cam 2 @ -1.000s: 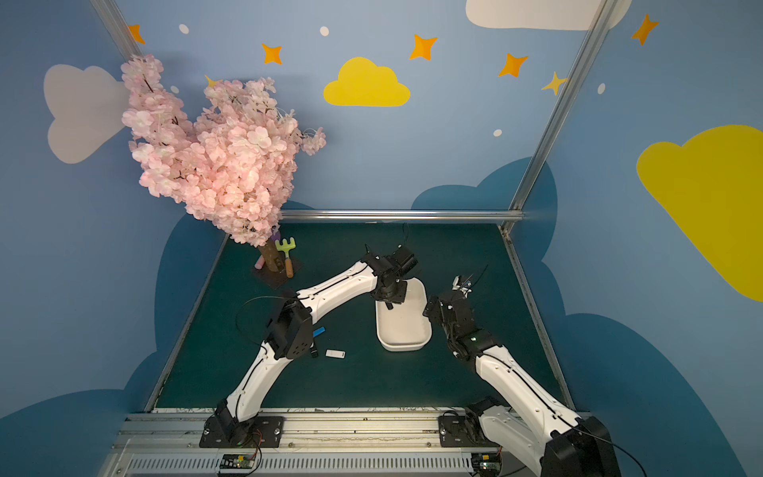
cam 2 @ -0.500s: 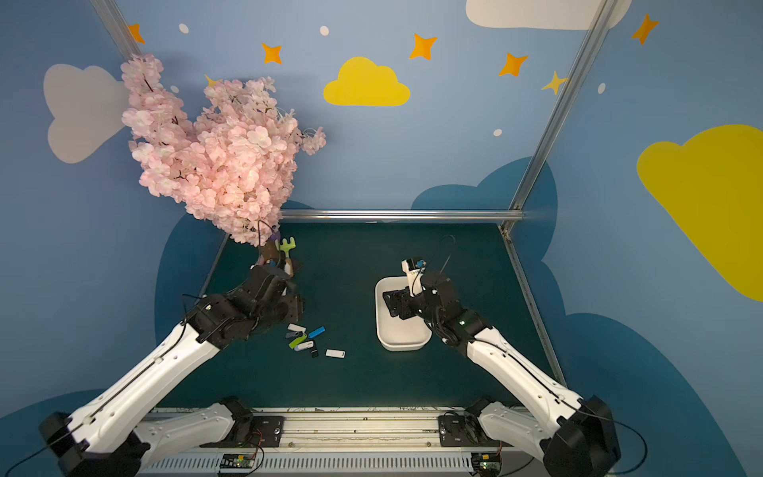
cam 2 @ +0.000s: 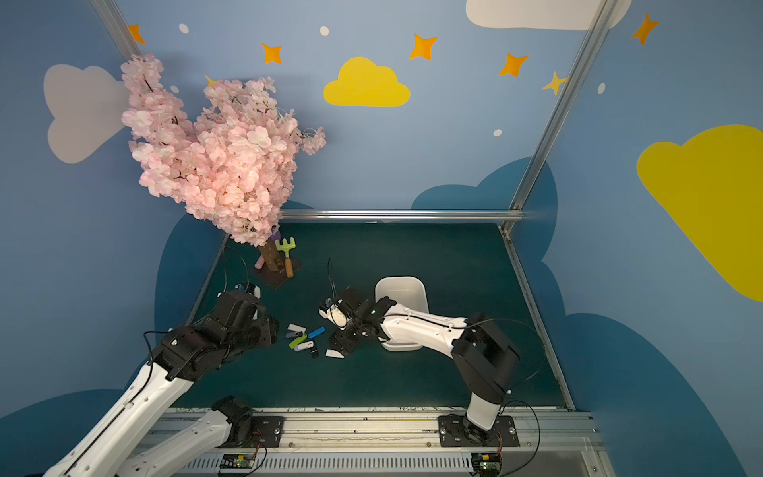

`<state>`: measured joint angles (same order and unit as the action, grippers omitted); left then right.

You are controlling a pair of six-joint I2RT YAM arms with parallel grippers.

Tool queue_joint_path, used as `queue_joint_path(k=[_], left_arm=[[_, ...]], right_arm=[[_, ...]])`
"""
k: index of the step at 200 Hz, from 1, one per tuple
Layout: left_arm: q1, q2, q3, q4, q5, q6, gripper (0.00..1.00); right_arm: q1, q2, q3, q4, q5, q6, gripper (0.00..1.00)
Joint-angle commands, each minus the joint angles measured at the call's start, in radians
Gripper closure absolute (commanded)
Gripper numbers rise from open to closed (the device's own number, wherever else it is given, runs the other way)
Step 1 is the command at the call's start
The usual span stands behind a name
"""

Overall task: Put the usb flash drive into the storage box
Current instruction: Pick up the USB flash from the center of the board.

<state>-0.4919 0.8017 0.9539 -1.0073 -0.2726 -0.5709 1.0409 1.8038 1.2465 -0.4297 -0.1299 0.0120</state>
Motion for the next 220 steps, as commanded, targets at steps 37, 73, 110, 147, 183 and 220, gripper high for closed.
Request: queue_joint_path(k=[37,73,110,147,183,220], left_arm=[[0.016,-0.15,-0.031,0.035,0.003,0.01,0.42],[0.023,-0.124,-0.029,0.033,0.014,0.012,0.42],[0.036,-0.106,-0.029,0.039,0.03,0.017,0.42],[0.045,-0.105,-0.032,0.045,0.041,0.022,0.41],[0.048,-0.092,-0.037,0.059,0.074,0.028,0.4],[0.048,-0.081,-0.035,0.055,0.069,0.029,0.4]], right_arm=[[0.084,0.226,0.192,-0.209,0.127,-0.102,0.28],[0.103,0.248,0.201,-0.217,0.14,-0.117,0.3],[0.106,0.268,0.206,-0.222,0.139,-0.121,0.43],[0.117,0.284,0.216,-0.233,0.165,-0.123,0.56],[0.128,0.302,0.223,-0.238,0.18,-0.122,0.66],[0.13,0.293,0.225,-0.227,0.174,-0.119,0.79]])
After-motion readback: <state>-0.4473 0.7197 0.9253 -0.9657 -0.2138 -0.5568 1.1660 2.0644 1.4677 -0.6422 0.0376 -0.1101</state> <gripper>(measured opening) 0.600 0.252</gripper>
